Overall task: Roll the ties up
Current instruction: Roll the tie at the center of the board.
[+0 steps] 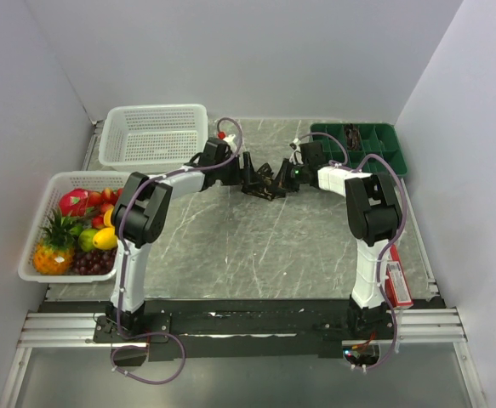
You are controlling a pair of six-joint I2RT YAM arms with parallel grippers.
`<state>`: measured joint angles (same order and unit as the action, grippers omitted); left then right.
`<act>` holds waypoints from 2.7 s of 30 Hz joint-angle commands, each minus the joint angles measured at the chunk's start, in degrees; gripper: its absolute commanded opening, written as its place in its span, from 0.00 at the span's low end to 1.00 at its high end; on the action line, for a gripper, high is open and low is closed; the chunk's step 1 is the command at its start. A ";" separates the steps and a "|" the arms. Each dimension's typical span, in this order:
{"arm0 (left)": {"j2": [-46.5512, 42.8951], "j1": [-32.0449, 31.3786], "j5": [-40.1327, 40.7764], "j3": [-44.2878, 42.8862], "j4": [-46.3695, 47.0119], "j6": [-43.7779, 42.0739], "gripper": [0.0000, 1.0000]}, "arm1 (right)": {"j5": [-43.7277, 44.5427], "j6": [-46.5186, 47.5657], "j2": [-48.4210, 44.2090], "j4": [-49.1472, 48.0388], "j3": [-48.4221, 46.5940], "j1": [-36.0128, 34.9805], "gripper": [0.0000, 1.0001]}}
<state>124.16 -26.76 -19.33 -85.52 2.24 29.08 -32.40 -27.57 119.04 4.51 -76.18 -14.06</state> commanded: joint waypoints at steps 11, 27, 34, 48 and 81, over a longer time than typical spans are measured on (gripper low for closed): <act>3.81 0.66 -5.28 0.52 6.81 2.65 0.53 | 1.38 1.82 -7.31 1.65 -1.60 0.09 0.00; 3.90 0.66 -4.66 -0.62 4.70 0.89 0.52 | 7.71 1.56 9.09 14.20 -30.57 1.67 0.00; 3.99 0.66 -5.45 -0.88 4.70 0.80 0.53 | 7.09 2.00 15.34 18.77 -37.72 0.80 0.00; 5.13 0.66 -6.51 -2.29 4.61 1.06 0.59 | 4.28 4.63 14.64 23.77 -32.54 -2.02 0.00; 6.18 1.10 -9.93 -0.97 7.78 1.68 0.54 | 17.56 5.25 15.23 22.64 -41.75 -1.23 0.00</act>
<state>129.40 -25.67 -28.71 -86.46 9.58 32.01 -13.67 -22.31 132.25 29.04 -111.11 -15.49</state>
